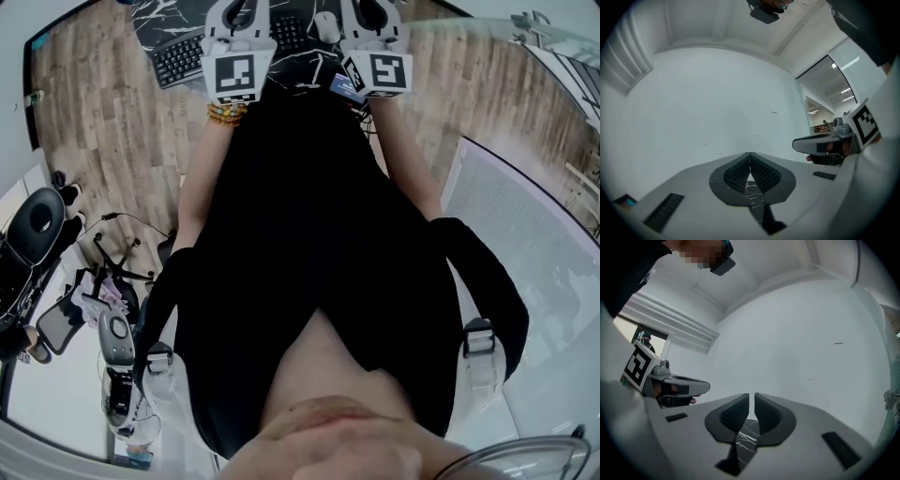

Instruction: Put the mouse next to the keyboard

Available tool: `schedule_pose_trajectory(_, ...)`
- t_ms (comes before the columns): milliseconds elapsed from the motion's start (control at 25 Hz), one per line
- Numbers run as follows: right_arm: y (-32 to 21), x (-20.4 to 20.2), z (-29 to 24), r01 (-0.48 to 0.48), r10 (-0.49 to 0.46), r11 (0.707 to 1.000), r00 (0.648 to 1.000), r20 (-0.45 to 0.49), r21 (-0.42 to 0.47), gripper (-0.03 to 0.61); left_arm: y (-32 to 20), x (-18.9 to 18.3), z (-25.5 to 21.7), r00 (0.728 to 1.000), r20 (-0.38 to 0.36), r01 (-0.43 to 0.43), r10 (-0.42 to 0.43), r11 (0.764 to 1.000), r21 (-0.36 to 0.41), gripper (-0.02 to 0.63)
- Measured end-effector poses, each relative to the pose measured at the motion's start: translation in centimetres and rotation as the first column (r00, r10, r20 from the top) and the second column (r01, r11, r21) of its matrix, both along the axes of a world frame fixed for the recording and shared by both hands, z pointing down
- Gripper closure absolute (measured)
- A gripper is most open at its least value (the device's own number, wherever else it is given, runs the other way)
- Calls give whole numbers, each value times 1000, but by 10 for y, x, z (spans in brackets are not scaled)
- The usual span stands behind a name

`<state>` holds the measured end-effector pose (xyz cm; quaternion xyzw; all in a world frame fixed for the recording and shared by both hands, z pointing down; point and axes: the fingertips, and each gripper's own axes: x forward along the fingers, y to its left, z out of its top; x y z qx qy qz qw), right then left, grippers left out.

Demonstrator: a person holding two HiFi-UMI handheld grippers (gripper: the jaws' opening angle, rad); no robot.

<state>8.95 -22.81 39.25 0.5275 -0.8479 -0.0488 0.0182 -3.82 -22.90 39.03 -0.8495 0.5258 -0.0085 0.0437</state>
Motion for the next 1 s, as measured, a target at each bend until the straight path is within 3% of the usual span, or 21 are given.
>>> schedule_pose_trajectory(1000, 13, -23, 7, 55, -55, 998, 998, 3, -20, 535, 7, -6, 8, 1000, 4, 2, -2, 1000, -12, 600)
